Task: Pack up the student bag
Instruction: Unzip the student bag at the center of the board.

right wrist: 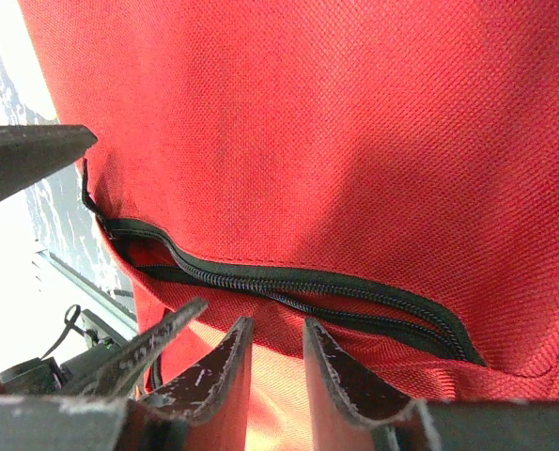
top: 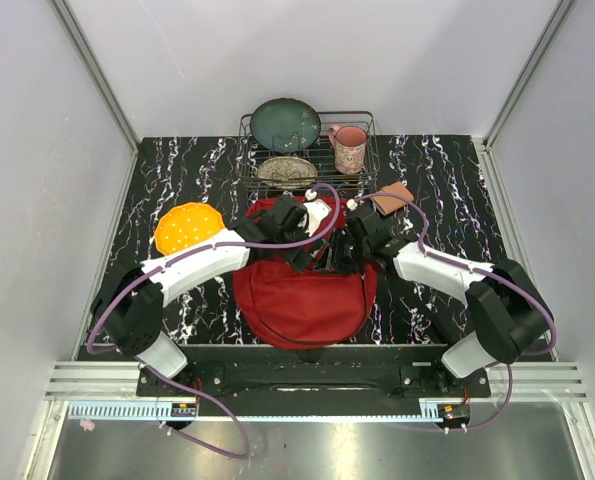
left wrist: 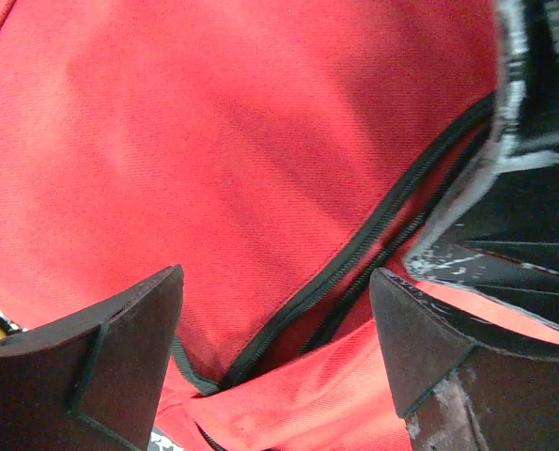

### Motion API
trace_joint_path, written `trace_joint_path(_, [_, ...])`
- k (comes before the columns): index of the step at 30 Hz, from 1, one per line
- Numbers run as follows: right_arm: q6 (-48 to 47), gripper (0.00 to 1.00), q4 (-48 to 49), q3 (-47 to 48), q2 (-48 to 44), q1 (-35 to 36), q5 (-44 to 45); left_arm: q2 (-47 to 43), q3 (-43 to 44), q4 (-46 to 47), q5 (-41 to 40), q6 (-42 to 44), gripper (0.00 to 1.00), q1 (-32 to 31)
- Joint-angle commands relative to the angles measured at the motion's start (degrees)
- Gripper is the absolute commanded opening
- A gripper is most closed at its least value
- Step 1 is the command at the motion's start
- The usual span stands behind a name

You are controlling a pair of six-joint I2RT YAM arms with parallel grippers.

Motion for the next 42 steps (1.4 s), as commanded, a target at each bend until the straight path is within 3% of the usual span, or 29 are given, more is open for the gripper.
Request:
trace_joint_path(1, [-0.8,0.35,-2.7,-1.8,0.7,0.4,4.7,-2.8,0.0,3.5,6.6,1.4,0.84,-0.2])
trace_joint_path(4, [-0.7,0.35,-3.0,-1.6,0.9,0.4,4.7,-2.1,-0.2,3.3,6.0,1.4,0.84,-0.7])
trace_joint_path(10, [-0.8,0.35,-3.3,-1.4,0.8,0.4,4.7,1.9,0.2,2.8,-3.5,1.6,0.84,-1.8])
trace_joint_path(15, [-0.7,0.35,-3.6,-2.0,-0.1,0.4,5.4,4.9,0.3,2.5,-9.6,0.7,0.76,-1.9])
trace_joint_path(18, [-0.7,0.35,-3.5,-1.8,-0.1,0.4,5.4,4.6,0.2,3.5,-11.7,-0.5,0.62,-1.9])
trace_joint_path(19, [-0.6,0.35,-3.5,-1.8,-0.1,0.4,5.4,4.4,0.0,3.9,-11.9,-1.1,0.51,-1.9])
trace_joint_path(21, [-0.6,0.35,-3.6,-1.7,-0.2,0.4,5.4,3.3,0.0,5.0,-12.3,-2.1,0.37,-1.9])
trace_joint_path(22, [-0.5,0.35,-3.7,-1.7,-0.6,0.4,5.7,3.1,0.2,5.3,-12.4,-2.8,0.25,-1.9])
trace_joint_path(26, [0.0,0.35,-4.1,-2.1,-2.4,0.4,7.0,1.9,1.0,6.1,-13.0,-4.7,0.00,-1.8])
trace_joint_path(33, [2.8,0.36,-3.4,-4.8,-8.2,0.4,11.7,-1.0,4.9,4.2,-13.9,-8.5,0.00,-1.7])
trace_joint_path(42, [4.7,0.39,-4.2,-7.5,-11.8,0.4,15.4,-7.5,5.3,4.7,-8.1,-12.2,0.00,0.6])
